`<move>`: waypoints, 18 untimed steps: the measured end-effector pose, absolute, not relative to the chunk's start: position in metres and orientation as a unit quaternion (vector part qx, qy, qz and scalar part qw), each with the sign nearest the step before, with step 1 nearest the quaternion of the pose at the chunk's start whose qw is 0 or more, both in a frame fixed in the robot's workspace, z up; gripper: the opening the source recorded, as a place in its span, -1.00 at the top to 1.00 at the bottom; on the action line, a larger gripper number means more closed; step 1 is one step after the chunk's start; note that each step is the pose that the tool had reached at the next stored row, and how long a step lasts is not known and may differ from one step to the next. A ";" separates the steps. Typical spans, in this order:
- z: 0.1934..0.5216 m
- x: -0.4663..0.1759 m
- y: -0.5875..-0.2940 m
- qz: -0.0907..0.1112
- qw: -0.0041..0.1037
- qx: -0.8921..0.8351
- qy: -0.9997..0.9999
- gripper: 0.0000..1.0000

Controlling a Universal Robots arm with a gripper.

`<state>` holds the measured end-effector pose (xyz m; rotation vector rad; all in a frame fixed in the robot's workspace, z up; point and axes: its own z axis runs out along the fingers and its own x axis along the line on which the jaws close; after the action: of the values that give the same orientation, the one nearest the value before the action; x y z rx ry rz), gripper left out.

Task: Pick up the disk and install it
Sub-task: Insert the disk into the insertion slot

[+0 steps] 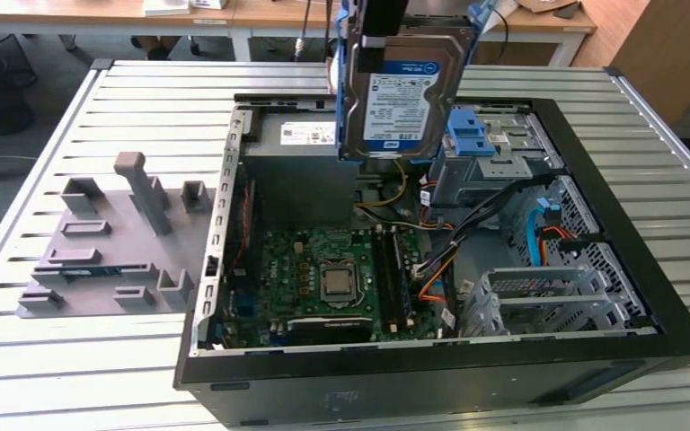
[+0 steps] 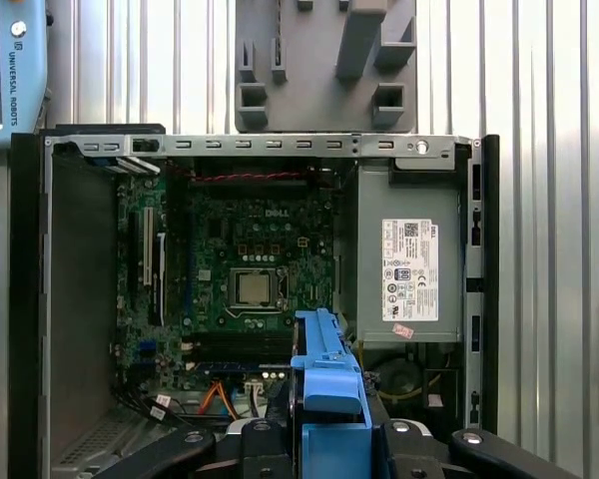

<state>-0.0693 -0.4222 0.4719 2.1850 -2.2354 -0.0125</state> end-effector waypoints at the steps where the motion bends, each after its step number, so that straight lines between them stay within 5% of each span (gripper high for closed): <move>1: 0.472 -0.069 -0.422 -0.004 0.008 0.699 -0.715 0.27; 18: 0.472 -0.067 -0.424 -0.004 0.008 0.699 -0.715 0.27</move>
<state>-0.0666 -0.4243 0.4719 2.1851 -2.2352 -0.0124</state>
